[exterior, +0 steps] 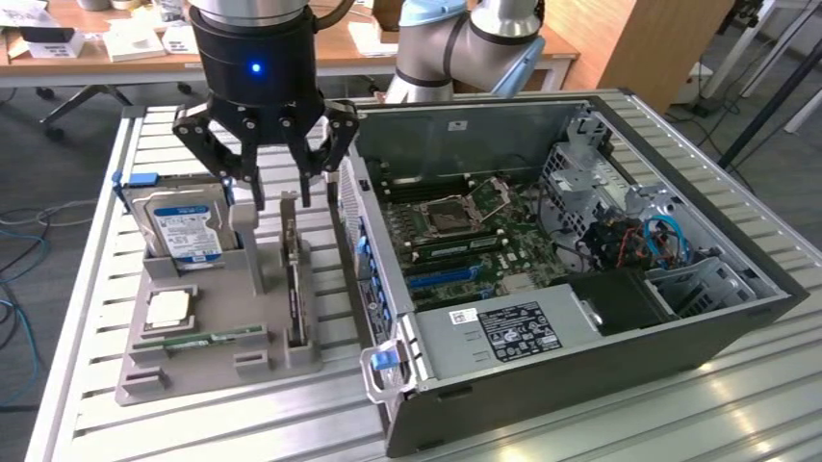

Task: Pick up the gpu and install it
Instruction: 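Pick up the gpu and move the gpu toward the slot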

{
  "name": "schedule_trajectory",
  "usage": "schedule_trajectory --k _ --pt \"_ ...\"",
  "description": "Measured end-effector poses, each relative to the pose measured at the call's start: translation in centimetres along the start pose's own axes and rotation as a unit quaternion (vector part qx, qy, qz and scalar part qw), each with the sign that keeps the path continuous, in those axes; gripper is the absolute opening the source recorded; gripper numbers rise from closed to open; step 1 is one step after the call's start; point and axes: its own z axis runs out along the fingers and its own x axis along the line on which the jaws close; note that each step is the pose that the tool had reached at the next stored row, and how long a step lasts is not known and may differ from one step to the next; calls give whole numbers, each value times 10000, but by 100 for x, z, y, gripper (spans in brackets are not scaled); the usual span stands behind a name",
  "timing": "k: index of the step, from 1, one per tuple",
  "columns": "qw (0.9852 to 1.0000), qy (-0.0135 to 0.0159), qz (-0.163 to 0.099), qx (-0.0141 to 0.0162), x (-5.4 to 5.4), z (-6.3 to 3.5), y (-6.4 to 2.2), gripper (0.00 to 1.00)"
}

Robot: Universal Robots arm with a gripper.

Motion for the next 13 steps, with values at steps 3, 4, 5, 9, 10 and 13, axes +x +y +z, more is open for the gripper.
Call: schedule_trajectory --k 3,4,5,9,10,13 --pt "10000 0 0 0 1 27 -2 47" --pt "10000 0 0 0 1 44 -2 47" --pt "10000 0 0 0 1 63 -3 47" --pt "10000 0 0 0 2 135 -6 47" --pt "10000 0 0 0 2 153 -7 47" --pt "10000 1 0 0 3 208 -9 47"
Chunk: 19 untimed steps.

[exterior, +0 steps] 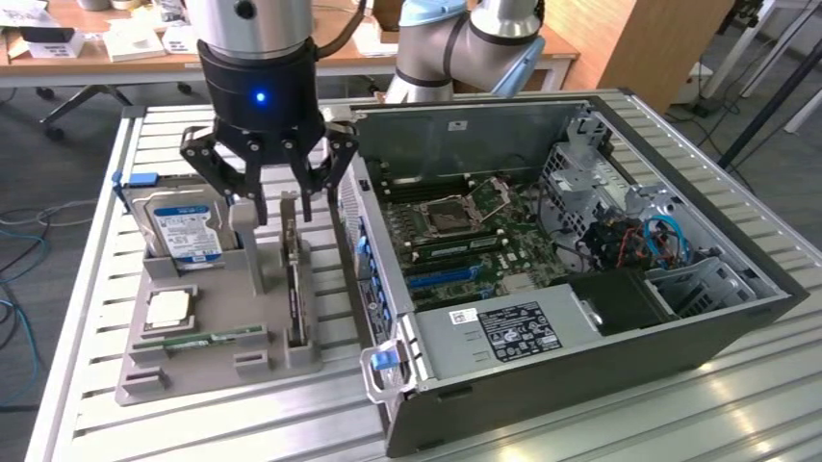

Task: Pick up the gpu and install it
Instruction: 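Pick up the gpu and move the gpu toward the slot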

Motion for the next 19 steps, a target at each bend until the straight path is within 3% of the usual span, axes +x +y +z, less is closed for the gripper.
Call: schedule_trajectory --k 19 --pt "10000 0 0 0 5 346 -15 47"
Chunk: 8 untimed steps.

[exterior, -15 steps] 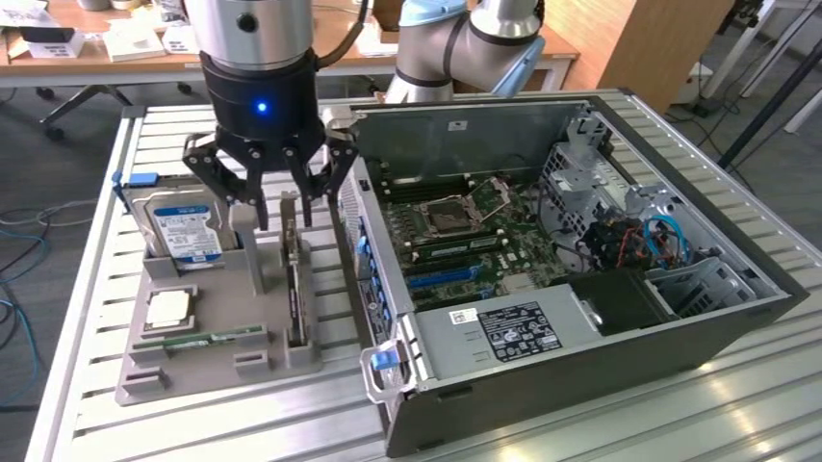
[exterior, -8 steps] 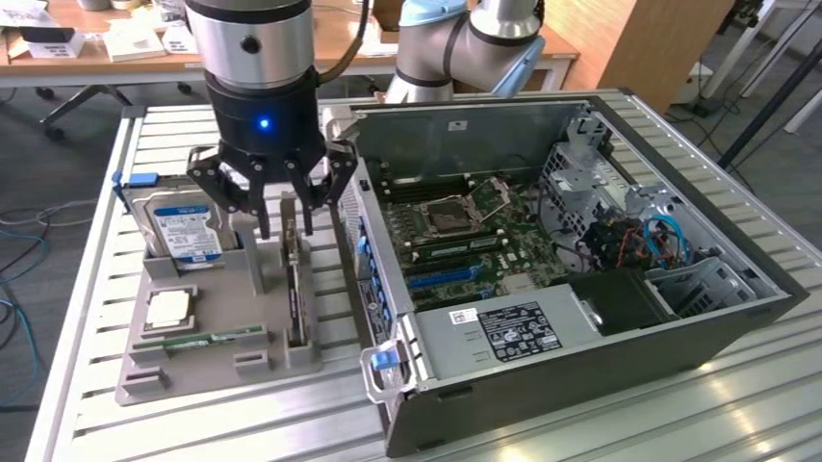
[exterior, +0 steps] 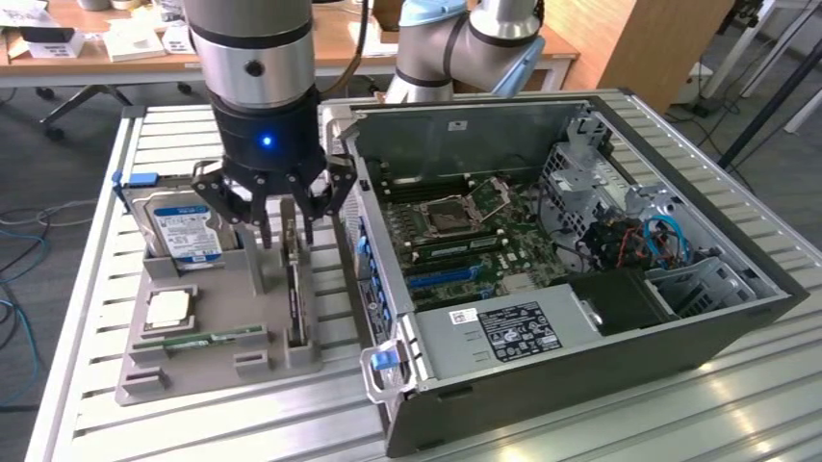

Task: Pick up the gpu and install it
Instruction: 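Pick up the gpu and move the gpu toward the slot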

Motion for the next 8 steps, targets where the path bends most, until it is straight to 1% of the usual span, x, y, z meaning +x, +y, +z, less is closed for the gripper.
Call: schedule_trajectory --k 8 --pt "10000 0 0 0 2 145 -6 47"
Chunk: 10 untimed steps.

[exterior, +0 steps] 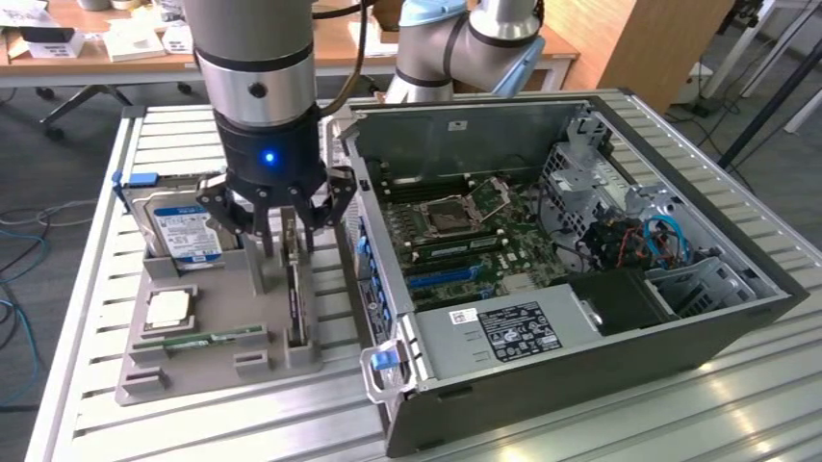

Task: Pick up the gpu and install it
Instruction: 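Pick up the gpu and move the gpu toward the slot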

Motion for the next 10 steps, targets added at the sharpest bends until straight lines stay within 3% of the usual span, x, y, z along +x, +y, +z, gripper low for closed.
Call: schedule_trajectory --k 10 --pt "10000 0 0 0 3 181 -8 47"
